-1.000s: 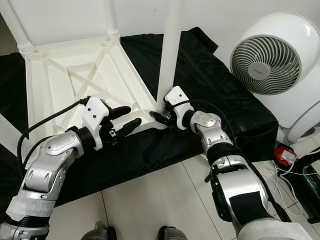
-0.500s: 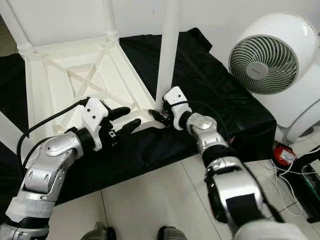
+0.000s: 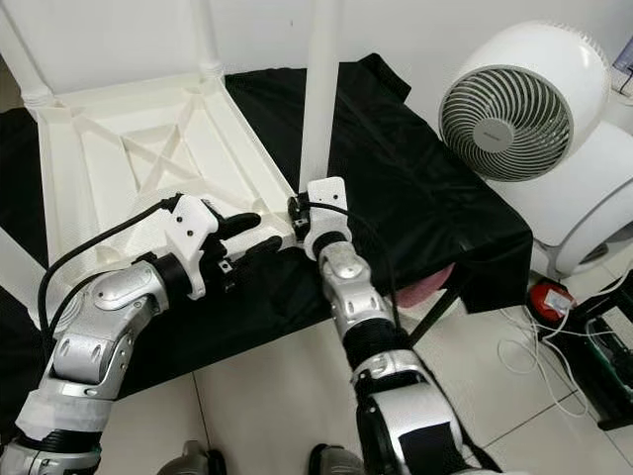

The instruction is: Building children table

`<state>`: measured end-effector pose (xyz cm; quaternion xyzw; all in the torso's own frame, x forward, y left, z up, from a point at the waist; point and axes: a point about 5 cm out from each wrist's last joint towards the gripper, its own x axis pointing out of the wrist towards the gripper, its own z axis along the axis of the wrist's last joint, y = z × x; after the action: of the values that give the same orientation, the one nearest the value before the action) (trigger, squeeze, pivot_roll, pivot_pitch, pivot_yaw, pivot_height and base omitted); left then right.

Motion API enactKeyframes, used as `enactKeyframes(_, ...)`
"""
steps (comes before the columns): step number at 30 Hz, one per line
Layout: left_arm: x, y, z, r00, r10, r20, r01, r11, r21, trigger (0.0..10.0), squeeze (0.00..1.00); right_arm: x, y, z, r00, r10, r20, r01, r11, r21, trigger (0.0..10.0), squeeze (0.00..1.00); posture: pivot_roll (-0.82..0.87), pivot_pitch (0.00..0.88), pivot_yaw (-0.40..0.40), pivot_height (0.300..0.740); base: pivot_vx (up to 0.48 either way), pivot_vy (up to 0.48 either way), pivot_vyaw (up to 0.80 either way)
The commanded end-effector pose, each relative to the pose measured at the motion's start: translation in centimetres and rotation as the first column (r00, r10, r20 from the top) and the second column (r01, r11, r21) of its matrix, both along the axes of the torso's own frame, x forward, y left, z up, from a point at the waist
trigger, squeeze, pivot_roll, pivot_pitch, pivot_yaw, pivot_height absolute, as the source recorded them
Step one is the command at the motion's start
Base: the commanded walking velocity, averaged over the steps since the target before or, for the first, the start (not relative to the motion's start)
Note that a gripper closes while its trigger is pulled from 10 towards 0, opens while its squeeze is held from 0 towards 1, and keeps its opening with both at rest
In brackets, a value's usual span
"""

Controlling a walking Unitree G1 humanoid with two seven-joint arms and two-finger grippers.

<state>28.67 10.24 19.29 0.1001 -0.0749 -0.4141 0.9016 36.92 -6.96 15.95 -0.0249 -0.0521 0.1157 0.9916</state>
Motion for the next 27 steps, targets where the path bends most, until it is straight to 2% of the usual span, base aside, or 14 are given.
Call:
enactKeyframes(1, 0.2, 0.3, 0.0, 0.995, 0.097, 0.014, -0.097, 0.995, -0.023, 10.0, 0.0, -0.3, 0.1, -0.5, 1.0, -0.022, -0.018, 0.022, 1.0, -0.009, 0.0, 0.0, -0.01, 0.129, -0.031, 0.74, 0.0, 0.0, 0.0)
enactKeyframes(3, 0.2, 0.3, 0.0, 0.995, 0.102, 0.014, -0.101, 0.995, -0.025, 10.0, 0.0, -0.3, 0.0, -0.3, 1.0, -0.016, -0.013, 0.016, 1.0, -0.005, 0.0, 0.0, -0.01, 0.129, -0.031, 0.74, 0.0, 0.0, 0.0)
enactKeyframes(4, 0.2, 0.4, 0.0, 0.994, 0.105, 0.014, -0.104, 0.994, -0.026, 10.0, 0.0, -0.3, -0.4, -0.1, 1.0, -0.019, 0.001, 0.019, 1.0, -0.01, 4.9, 0.0, -0.01, 0.129, -0.032, 0.74, 0.0, 0.0, 0.0)
enactKeyframes(5, 0.2, 0.4, 0.0, 0.994, 0.105, 0.014, -0.104, 0.994, -0.026, 10.0, 0.0, -0.3, -0.4, -0.1, 1.0, -0.019, 0.001, 0.019, 1.0, -0.01, 4.9, 0.0, -0.01, 0.129, -0.032, 0.74, 0.0, 0.0, 0.0)
enactKeyframes(6, 0.2, 0.4, 0.0, 0.994, 0.106, 0.014, -0.106, 0.994, -0.026, 10.0, 0.0, -0.3, -0.7, 0.1, 1.0, -0.019, 0.019, 0.019, 1.0, -0.023, 8.4, 0.0, -0.01, 0.129, -0.032, 0.74, 0.0, 0.0, 0.0)
enactKeyframes(7, 0.2, 0.4, 0.0, 0.994, 0.107, 0.015, -0.107, 0.994, -0.027, 10.0, 0.0, -0.3, -1.1, 0.3, 0.999, -0.021, 0.033, 0.022, 0.999, -0.026, 10.0, 0.36, -0.01, 0.131, -0.033, 0.74, 0.0, 0.0, 0.0)
enactKeyframes(8, 0.2, 0.4, 0.0, 0.994, 0.107, 0.015, -0.107, 0.994, -0.027, 10.0, 0.0, -0.3, -1.1, 0.3, 0.999, -0.021, 0.033, 0.022, 0.999, -0.026, 10.0, 0.36, -0.01, 0.131, -0.033, 0.74, 0.0, 0.0, 0.0)
enactKeyframes(9, 0.3, 0.4, 0.1, 0.993, 0.113, 0.018, -0.113, 0.993, -0.03, 10.0, 0.0, -0.4, -1.6, 0.6, 0.998, -0.033, 0.051, 0.034, 0.999, -0.014, 10.0, 1.0, -0.01, 0.129, -0.035, 0.74, 0.0, 0.0, 0.0)
enactKeyframes(16, 0.3, 0.5, 0.1, 0.992, 0.125, 0.018, -0.124, 0.991, -0.042, 10.0, 0.0, -1.2, -3.0, 1.0, 0.993, -0.045, 0.11, 0.045, 0.999, 0.008, 10.0, 1.0, -0.01, 0.131, -0.036, 0.74, 0.0, 0.0, 0.0)
enactKeyframes(18, 0.2, 0.3, 0.0, 0.992, 0.125, 0.013, -0.125, 0.991, -0.046, 10.0, 0.0, -1.8, -3.9, 0.8, 0.989, -0.031, 0.143, 0.033, 0.999, -0.015, 10.0, 1.0, -0.01, 0.134, -0.035, 0.74, 0.0, 0.0, 0.0)
enactKeyframes(24, 0.1, 0.1, -0.1, 0.991, 0.13, 0.01, -0.129, 0.99, -0.053, 10.0, 0.0, -3.4, -4.6, 0.8, 0.98, 0.01, 0.198, -0.008, 1.0, -0.009, 10.0, 1.0, -0.02, 0.139, -0.028, 0.74, 0.0, 0.0, 0.0)
enactKeyframes(25, 0.1, 0.1, -0.1, 0.991, 0.131, 0.009, -0.131, 0.99, -0.054, 10.0, 0.0, -3.8, -4.7, 0.7, 0.979, 0.029, 0.201, -0.031, 1.0, 0.008, 10.0, 0.24, -0.02, 0.139, -0.028, 0.74, 0.0, 0.0, 0.0)
enactKeyframes(26, 0.1, 0.1, -0.1, 0.991, 0.131, 0.009, -0.131, 0.99, -0.054, 10.0, 0.0, -3.8, -4.7, 0.7, 0.979, 0.029, 0.201, -0.031, 1.0, 0.008, 10.0, 0.24, -0.02, 0.139, -0.028, 0.74, 0.0, 0.0, 0.0)
enactKeyframes(27, 0.1, 0.2, -0.1, 0.991, 0.134, 0.007, -0.133, 0.99, -0.052, 10.0, 0.0, -4.6, -4.8, 0.7, 0.976, 0.047, 0.213, -0.054, 0.998, 0.028, 10.0, 0.0, -0.02, 0.143, -0.027, 0.74, 0.0, 0.0, 0.0)
